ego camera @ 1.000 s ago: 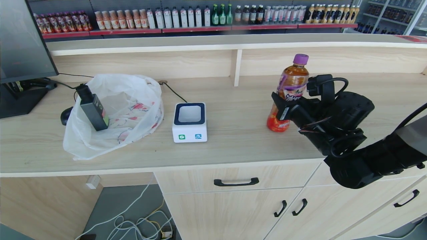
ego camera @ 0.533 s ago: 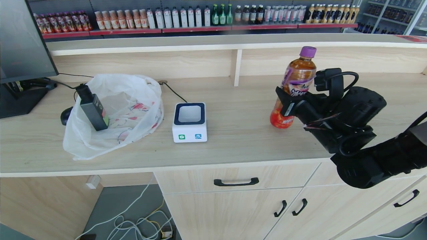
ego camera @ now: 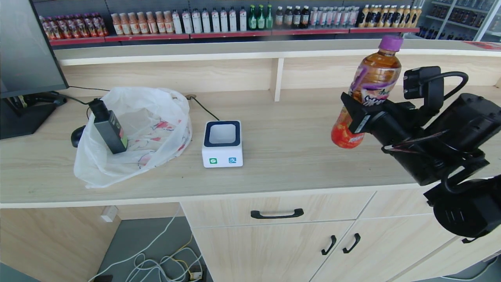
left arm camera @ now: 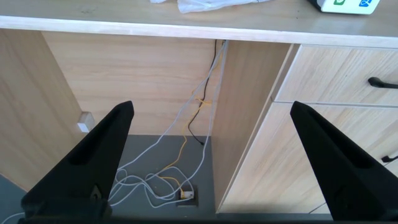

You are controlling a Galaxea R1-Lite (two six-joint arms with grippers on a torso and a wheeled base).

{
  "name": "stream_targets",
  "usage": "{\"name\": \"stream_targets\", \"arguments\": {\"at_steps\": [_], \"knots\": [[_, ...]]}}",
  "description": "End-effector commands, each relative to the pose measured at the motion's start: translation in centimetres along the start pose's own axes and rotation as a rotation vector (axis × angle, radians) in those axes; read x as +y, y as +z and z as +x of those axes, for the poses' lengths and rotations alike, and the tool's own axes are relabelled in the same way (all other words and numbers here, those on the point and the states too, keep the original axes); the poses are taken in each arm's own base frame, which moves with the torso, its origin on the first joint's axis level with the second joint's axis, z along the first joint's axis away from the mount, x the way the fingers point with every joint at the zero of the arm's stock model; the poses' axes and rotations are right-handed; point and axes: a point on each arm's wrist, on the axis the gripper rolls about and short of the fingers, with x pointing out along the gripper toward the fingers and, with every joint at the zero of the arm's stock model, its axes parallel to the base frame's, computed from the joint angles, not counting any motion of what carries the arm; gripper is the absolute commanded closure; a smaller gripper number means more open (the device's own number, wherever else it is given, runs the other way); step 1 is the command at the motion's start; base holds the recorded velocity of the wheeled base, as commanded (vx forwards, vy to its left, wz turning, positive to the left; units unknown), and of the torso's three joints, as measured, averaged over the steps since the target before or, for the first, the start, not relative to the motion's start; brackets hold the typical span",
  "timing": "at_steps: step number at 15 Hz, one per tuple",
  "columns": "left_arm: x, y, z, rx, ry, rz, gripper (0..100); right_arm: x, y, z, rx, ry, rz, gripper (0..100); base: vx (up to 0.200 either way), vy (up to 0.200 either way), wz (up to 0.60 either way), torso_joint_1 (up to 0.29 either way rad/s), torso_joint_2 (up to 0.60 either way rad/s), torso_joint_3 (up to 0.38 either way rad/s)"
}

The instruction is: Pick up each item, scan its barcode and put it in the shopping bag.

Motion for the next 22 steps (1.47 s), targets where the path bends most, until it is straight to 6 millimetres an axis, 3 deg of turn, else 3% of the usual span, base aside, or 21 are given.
{"name": "stream_targets", "arguments": {"at_steps": [1, 5, 8, 11, 15, 18, 22], "knots": [[0.0, 0.0, 0.0, -0.001, -0.001, 0.000, 0, -0.5, 2.3, -3.8, -0.011, -0.002, -0.004, 100, 0.000, 0.000, 0.00, 0.000, 0.00, 0.000], [0.0, 0.0, 0.0, -0.001, -0.001, 0.000, 0, -1.0, 1.6, -11.4, 0.065, 0.014, -0.007, 100, 0.000, 0.000, 0.00, 0.000, 0.00, 0.000], [0.0, 0.0, 0.0, -0.001, 0.001, 0.000, 0, -0.8, 3.5, -14.2, -0.013, 0.042, 0.008, 100, 0.000, 0.000, 0.00, 0.000, 0.00, 0.000], [0.0, 0.0, 0.0, -0.001, -0.001, 0.000, 0, -0.4, 2.5, -16.6, 0.048, 0.089, 0.016, 100, 0.000, 0.000, 0.00, 0.000, 0.00, 0.000], [0.0, 0.0, 0.0, -0.001, -0.001, 0.000, 0, 0.3, 2.4, -16.8, 0.054, 0.131, 0.051, 100, 0.000, 0.000, 0.00, 0.000, 0.00, 0.000], [0.0, 0.0, 0.0, -0.001, -0.001, 0.000, 0, 2.1, 2.6, -17.5, 0.051, 0.252, 0.051, 100, 0.000, 0.000, 0.00, 0.000, 0.00, 0.000], [0.0, 0.0, 0.0, -0.001, -0.001, 0.000, 0, 3.2, 1.9, -18.5, 0.076, 0.339, -0.023, 100, 0.000, 0.000, 0.00, 0.000, 0.00, 0.000]]}}
